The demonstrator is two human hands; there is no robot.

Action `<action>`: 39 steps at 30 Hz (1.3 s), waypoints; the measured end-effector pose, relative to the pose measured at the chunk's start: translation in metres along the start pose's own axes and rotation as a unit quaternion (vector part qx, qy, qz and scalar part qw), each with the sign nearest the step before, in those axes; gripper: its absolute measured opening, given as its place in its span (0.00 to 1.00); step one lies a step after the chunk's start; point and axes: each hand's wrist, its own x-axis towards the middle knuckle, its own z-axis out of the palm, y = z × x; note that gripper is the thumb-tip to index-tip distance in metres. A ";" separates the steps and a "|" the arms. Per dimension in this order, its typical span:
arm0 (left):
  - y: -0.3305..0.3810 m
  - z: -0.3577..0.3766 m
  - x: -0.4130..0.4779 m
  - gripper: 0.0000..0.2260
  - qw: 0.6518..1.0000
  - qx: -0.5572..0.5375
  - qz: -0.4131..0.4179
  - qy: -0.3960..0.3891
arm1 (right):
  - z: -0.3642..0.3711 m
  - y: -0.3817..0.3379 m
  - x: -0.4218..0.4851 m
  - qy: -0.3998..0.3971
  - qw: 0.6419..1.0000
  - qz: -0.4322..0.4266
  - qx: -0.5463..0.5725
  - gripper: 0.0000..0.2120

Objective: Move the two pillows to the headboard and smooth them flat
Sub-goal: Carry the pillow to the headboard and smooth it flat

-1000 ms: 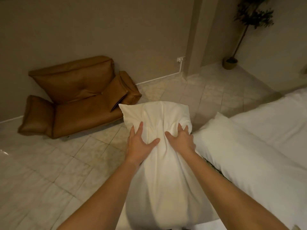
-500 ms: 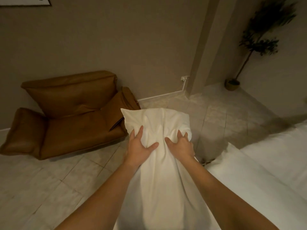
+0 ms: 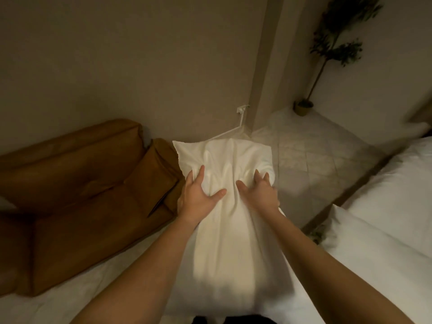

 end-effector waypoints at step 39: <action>0.412 0.329 0.494 0.52 0.923 -0.009 0.288 -0.256 | -0.278 0.139 0.487 0.245 0.924 0.286 0.071 0.42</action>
